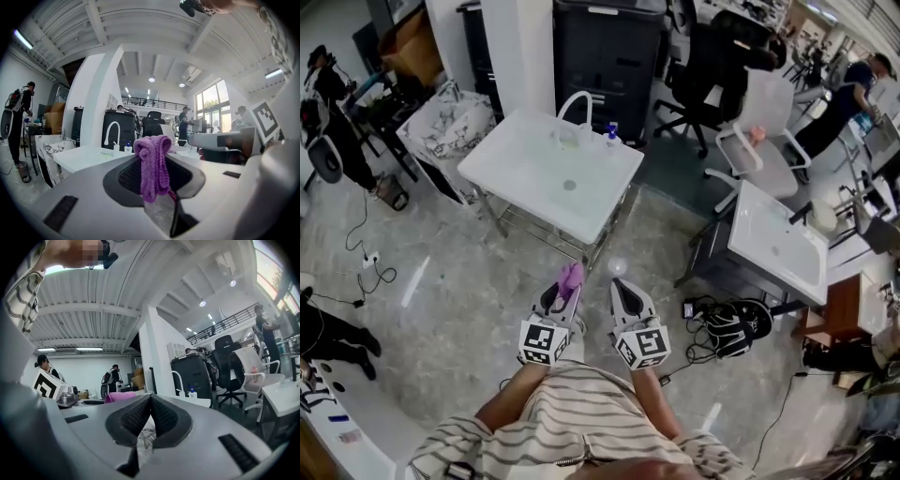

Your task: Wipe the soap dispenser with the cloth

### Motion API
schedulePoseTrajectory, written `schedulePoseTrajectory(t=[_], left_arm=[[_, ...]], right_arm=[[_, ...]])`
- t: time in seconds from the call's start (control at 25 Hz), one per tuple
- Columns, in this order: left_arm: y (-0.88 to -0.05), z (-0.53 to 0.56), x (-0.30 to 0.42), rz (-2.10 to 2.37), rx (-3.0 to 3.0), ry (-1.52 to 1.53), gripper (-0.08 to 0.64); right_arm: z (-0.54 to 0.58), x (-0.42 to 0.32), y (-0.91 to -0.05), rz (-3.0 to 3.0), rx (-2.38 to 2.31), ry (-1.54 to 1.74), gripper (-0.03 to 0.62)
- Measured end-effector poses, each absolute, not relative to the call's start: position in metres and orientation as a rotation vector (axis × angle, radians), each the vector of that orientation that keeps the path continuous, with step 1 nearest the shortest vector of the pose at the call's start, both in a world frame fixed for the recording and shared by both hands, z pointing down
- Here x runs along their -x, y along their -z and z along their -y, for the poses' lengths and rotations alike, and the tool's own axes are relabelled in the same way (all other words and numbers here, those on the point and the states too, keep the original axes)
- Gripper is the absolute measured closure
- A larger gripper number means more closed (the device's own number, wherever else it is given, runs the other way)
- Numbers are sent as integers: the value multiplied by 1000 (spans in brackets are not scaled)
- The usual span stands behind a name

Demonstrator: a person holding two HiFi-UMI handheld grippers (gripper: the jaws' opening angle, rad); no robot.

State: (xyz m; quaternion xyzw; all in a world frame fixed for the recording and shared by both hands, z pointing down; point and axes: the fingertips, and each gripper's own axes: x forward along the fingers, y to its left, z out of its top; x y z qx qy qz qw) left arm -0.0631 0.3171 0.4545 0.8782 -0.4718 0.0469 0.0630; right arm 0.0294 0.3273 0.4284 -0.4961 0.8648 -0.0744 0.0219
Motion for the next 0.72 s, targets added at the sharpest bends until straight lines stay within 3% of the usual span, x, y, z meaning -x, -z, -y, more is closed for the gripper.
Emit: schedulePoseTrajectory(t=[0.72], left_arm=[[-418,-40,49,1304,-2746,-119,439]], right_arm=[[-58,-41,-403,-2595,1669,212,583]])
